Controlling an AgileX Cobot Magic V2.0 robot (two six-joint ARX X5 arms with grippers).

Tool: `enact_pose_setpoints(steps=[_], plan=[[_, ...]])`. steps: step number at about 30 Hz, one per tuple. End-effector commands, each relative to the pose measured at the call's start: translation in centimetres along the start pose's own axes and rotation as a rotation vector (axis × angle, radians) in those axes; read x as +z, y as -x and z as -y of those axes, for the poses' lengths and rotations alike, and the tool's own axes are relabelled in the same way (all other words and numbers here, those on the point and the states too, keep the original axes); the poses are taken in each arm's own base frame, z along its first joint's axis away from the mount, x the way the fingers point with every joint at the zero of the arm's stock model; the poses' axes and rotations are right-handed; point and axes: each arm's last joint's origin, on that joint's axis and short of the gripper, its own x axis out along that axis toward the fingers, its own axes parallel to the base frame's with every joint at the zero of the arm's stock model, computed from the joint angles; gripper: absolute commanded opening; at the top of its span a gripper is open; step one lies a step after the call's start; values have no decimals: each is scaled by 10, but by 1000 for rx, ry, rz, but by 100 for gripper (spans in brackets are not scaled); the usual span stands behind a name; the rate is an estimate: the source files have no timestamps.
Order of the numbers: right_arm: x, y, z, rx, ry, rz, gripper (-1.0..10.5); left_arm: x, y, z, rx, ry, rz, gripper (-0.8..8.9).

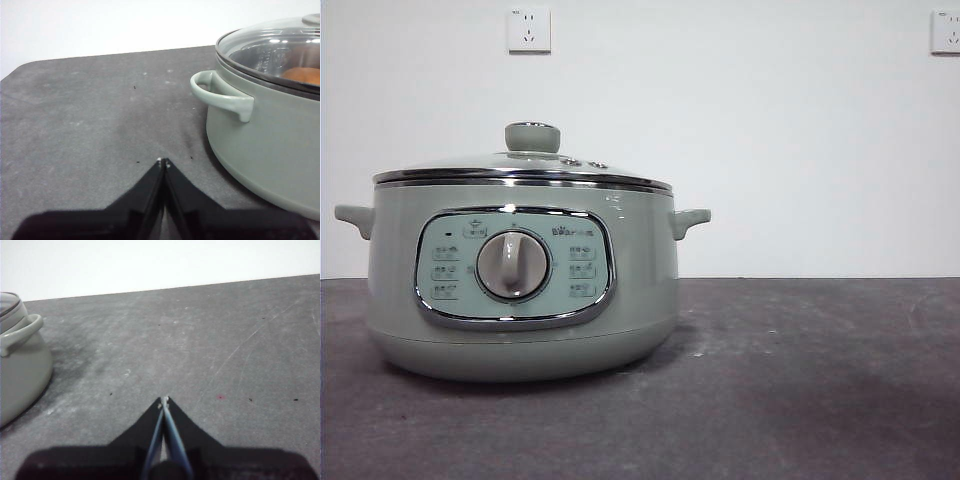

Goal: Pick up the potato,open the lid,put the potato in the pot,close the lid

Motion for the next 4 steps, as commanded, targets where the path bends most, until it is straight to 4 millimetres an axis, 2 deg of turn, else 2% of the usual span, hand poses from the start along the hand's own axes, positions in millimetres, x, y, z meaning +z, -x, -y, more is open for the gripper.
enact_pose_setpoints(steps=[1, 4], plan=[[-5, -1, 1, -3, -8, -20, 1, -5, -2, 0, 5, 4, -10, -3], [-5, -1, 1, -3, -8, -20, 1, -5, -2, 0, 5, 4, -10, -3]])
